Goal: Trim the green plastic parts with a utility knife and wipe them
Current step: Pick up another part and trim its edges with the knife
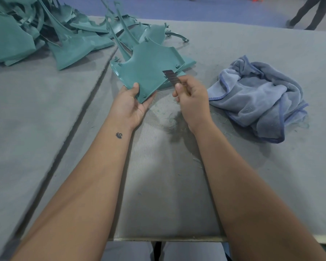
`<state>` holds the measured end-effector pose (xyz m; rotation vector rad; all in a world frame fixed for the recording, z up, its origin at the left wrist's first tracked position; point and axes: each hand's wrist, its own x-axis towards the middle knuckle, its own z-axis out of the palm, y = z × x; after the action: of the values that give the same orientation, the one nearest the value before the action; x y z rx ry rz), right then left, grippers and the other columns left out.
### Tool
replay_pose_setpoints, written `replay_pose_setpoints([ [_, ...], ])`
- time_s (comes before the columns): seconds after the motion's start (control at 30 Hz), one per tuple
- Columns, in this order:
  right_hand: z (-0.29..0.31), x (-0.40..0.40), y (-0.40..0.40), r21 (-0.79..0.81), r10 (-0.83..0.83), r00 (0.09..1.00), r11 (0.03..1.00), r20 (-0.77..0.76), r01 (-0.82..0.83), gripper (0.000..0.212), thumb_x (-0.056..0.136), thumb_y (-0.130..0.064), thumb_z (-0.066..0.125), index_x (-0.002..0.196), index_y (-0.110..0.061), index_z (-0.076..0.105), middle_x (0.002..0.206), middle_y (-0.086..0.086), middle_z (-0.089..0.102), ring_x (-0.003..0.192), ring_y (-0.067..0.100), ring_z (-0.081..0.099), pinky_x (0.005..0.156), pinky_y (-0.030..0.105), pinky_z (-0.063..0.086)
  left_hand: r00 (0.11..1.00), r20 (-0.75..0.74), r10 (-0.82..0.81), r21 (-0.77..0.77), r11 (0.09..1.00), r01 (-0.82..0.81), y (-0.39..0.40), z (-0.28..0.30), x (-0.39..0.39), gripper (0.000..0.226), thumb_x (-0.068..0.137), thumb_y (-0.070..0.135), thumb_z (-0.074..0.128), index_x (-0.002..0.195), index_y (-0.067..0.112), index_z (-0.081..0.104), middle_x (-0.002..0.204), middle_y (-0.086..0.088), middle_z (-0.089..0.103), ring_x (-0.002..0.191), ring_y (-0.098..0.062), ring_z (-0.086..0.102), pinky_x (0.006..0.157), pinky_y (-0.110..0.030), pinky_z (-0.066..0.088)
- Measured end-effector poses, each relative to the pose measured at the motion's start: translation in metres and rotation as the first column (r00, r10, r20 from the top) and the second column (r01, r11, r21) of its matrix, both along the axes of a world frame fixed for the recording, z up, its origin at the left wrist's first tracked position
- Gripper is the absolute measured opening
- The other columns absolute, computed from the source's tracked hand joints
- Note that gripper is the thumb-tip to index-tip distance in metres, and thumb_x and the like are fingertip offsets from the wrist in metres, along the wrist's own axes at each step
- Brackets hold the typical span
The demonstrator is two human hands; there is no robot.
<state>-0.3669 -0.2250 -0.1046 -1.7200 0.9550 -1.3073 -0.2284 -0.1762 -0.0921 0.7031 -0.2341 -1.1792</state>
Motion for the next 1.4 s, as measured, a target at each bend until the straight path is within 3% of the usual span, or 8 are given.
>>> replay_pose_setpoints([
  [0.17,-0.005,0.006,0.001,-0.137,0.065,0.924,0.983,-0.376,-0.125,0.017,0.091,-0.010,0.056,0.091,-0.024,0.066,0.068,-0.017,0.054,0.071,0.016,0.053,0.072,0.033,0.046,1.000,-0.004,-0.013,-0.026,1.000,0.013,0.001,0.000,0.000,0.022,0.104,0.004,0.032,0.107,0.011,0.052,0.108,-0.013,0.064,0.092,-0.025,0.065,0.067,-0.034,0.061],
  [0.37,-0.002,0.000,0.000,-0.059,-0.016,0.998,0.998,-0.063,0.012,0.018,0.092,-0.008,0.052,0.090,-0.023,0.060,0.067,-0.009,0.056,0.065,0.011,0.050,0.066,0.030,0.045,0.999,0.019,-0.030,-0.011,0.999,0.030,0.001,0.001,0.000,0.023,0.104,0.004,0.033,0.105,0.014,0.054,0.105,-0.010,0.065,0.089,-0.023,0.066,0.065,-0.032,0.061],
  [0.53,-0.004,0.008,0.004,-0.182,0.031,0.902,0.976,-0.431,-0.120,0.013,0.089,-0.014,0.057,0.092,-0.022,0.067,0.065,-0.019,0.052,0.071,0.016,0.054,0.074,0.036,0.048,1.000,-0.017,-0.016,-0.054,0.998,0.016,0.001,0.000,0.000,0.023,0.104,0.005,0.032,0.107,0.011,0.054,0.107,-0.014,0.065,0.090,-0.026,0.067,0.067,-0.035,0.061],
  [0.7,0.007,-0.003,0.009,0.092,0.093,0.989,0.990,0.118,-0.104,0.024,0.092,-0.019,0.054,0.079,-0.038,0.061,0.058,0.000,0.064,0.047,0.015,0.051,0.049,0.027,0.045,1.000,0.019,-0.001,-0.063,0.998,0.002,0.003,0.001,-0.001,0.029,0.099,-0.003,0.042,0.120,0.014,0.052,0.109,-0.009,0.065,0.086,-0.020,0.070,0.067,-0.030,0.060],
  [0.8,0.012,-0.009,0.007,0.188,0.078,0.961,0.973,0.265,-0.130,0.018,0.089,-0.031,0.055,0.072,-0.032,0.062,0.048,0.002,0.052,0.042,0.014,0.041,0.041,0.019,0.034,1.000,0.016,0.010,-0.069,0.998,-0.009,0.005,0.002,-0.002,0.045,0.089,-0.015,0.050,0.123,0.014,0.053,0.112,-0.009,0.065,0.087,-0.022,0.070,0.062,-0.028,0.058],
  [0.97,0.011,-0.008,0.006,0.253,0.138,0.984,0.954,0.114,-0.163,0.048,0.097,-0.043,0.035,0.073,-0.026,0.073,0.056,-0.007,0.047,0.054,0.009,0.038,0.052,0.019,0.033,0.999,0.046,-0.010,-0.070,0.997,0.013,0.007,0.003,-0.003,0.049,0.086,-0.019,0.050,0.126,0.009,0.053,0.111,-0.011,0.066,0.087,-0.023,0.069,0.060,-0.028,0.058],
  [1.1,0.012,-0.004,0.011,0.163,0.150,0.988,0.974,0.047,-0.155,0.022,0.090,-0.032,0.052,0.073,-0.023,0.063,0.066,-0.013,0.050,0.065,0.003,0.043,0.063,0.015,0.035,0.996,0.091,-0.011,-0.166,0.986,0.026,0.008,0.005,-0.007,0.049,0.086,-0.020,0.050,0.130,0.001,0.049,0.110,-0.015,0.065,0.093,-0.026,0.067,0.073,-0.034,0.061],
  [1.4,0.012,-0.006,0.011,0.238,0.297,0.955,0.928,-0.012,-0.286,0.025,0.097,-0.012,0.053,0.074,-0.016,0.061,0.051,-0.003,0.048,0.045,0.003,0.039,0.047,0.010,0.033,0.979,0.199,0.034,-0.120,0.993,-0.010,0.003,0.004,-0.014,0.030,0.086,-0.019,0.050,0.102,0.004,0.060,0.087,-0.007,0.072,0.080,-0.019,0.071,0.068,-0.028,0.058],
])
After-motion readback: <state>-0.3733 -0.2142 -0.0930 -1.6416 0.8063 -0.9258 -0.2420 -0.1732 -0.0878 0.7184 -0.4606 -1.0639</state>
